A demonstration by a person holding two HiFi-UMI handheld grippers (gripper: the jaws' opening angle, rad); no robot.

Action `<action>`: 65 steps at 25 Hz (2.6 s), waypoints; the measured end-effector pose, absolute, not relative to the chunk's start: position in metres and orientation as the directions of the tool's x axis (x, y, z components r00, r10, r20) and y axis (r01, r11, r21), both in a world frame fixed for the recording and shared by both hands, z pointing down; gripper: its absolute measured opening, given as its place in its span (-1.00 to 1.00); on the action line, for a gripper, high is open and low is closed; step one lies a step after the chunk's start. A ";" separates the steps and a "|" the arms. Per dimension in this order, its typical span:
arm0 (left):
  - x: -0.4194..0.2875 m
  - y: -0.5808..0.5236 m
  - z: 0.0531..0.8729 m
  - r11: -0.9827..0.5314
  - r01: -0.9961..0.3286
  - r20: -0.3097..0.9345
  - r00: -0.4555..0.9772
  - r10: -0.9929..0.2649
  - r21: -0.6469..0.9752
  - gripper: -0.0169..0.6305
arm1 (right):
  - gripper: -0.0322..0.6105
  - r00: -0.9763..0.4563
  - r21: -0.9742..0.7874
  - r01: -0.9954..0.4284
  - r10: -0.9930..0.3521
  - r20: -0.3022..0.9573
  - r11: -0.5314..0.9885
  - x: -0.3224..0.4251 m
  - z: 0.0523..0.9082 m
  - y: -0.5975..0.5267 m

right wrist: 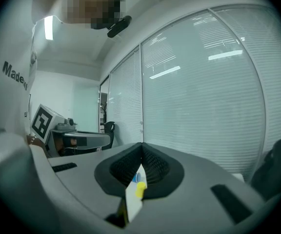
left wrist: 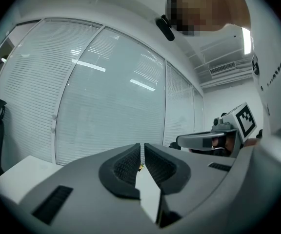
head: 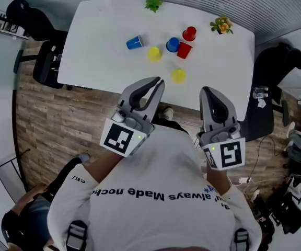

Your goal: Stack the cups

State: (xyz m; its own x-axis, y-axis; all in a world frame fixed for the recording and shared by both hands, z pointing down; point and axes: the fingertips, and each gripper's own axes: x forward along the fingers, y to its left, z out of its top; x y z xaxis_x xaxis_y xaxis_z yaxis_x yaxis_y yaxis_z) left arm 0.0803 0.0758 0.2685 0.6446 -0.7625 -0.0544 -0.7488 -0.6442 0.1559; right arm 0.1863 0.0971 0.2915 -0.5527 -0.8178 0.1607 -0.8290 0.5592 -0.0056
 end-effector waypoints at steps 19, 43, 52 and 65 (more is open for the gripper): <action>0.011 -0.037 0.278 -0.694 -0.701 -0.063 0.695 -0.716 0.162 -0.82 | -0.88 -0.475 0.038 -0.872 -0.863 0.174 0.488 0.118 0.295 -0.009; 0.007 -0.058 0.300 -0.704 -0.688 -0.025 0.712 -0.702 0.173 -0.82 | -0.27 -0.386 0.057 -0.891 -0.818 0.426 0.450 0.162 0.502 -0.005; -0.002 -0.053 0.303 -0.691 -0.703 -0.015 0.699 -0.715 0.171 -0.82 | 0.02 -0.373 0.023 -0.879 -0.716 0.590 0.477 0.175 0.603 0.006; -0.010 -0.050 0.304 -0.670 -0.723 -0.008 0.679 -0.734 0.169 -0.82 | -0.17 -0.403 0.008 -0.858 -0.683 0.609 0.514 0.167 0.621 -0.008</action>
